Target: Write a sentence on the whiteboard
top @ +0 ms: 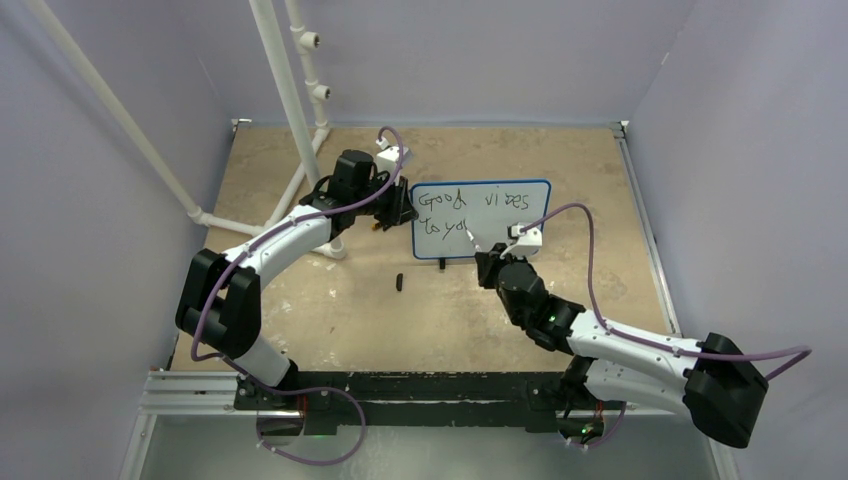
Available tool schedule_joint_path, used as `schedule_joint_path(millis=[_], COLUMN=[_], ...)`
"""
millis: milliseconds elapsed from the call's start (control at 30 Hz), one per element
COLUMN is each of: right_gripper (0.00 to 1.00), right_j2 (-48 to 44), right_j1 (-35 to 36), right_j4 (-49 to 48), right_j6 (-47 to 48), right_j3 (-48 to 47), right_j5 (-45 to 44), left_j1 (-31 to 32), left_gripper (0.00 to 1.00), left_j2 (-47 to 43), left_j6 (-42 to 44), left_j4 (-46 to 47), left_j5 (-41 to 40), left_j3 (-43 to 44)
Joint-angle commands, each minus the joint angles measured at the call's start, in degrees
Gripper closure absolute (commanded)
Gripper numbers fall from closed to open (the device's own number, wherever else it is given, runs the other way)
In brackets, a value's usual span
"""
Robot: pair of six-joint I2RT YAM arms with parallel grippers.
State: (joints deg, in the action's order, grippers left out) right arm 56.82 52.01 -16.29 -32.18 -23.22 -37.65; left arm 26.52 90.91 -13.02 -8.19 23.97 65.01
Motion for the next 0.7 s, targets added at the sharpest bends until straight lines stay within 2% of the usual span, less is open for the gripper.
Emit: schedule_joint_path(millis=[0, 333, 667], right_gripper=[1.00, 1.00, 1.00], right_j2=[-1.06, -1.96, -2.85], right_j1=[-0.32, -0.33, -0.33], right_j4=[1.55, -1.40, -1.89], right_j6=[0.05, 4.85, 5.38], right_j3=[-0.77, -3.11, -3.20], right_j5=[-2.31, -4.52, -4.69], left_j1=[-0.07, -0.07, -0.07], left_gripper=[0.81, 0.81, 0.81], left_j2=[-1.44, -1.44, -1.40], left_j6=[-0.78, -0.83, -0.87], left_j4=[1.59, 1.61, 1.68], left_j5=[1.34, 1.34, 1.32], left_j3=[-0.06, -0.02, -0.02])
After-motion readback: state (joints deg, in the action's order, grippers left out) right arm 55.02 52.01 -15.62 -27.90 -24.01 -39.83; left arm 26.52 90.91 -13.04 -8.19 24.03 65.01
